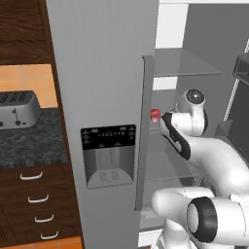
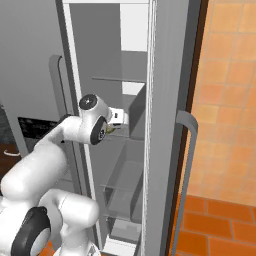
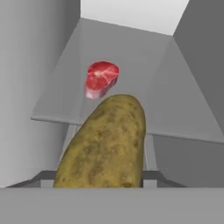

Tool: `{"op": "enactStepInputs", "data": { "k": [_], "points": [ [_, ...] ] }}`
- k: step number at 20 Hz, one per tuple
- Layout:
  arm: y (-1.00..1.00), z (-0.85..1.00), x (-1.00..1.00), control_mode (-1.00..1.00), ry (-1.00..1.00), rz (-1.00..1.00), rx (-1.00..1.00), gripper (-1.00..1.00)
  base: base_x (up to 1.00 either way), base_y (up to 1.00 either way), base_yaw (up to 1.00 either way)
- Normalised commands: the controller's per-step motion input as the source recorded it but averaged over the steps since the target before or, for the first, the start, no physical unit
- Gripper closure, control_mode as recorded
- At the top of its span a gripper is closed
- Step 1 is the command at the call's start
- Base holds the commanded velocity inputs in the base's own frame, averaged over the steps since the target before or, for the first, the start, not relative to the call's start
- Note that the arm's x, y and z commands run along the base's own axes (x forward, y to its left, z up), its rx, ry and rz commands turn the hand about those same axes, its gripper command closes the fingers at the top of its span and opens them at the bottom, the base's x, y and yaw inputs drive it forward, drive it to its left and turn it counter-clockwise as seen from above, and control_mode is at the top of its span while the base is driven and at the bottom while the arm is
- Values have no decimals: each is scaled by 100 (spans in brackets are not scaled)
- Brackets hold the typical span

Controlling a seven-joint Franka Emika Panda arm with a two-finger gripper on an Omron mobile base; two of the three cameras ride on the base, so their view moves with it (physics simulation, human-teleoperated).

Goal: Place one potato and one steak in each tupperware on the nearby counter, to pack two identical lunches.

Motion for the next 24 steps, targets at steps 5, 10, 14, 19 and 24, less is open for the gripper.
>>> {"op": "enactStepInputs", "data": {
  "k": [5, 10, 14, 19, 24],
  "points": [
    [1, 89, -100, -100, 9, 0, 13, 100, 0, 0, 0],
    [45, 98, -89, -100, 6, 0, 1, 100, 0, 0, 0],
    [15, 34, -78, -100, 5, 0, 14, 100, 0, 0, 0],
    [30, 7, -74, -100, 7, 0, 15, 100, 0, 0, 0],
    [54, 8, -20, -100, 0, 0, 1, 100, 0, 0, 0]
  ]
}}
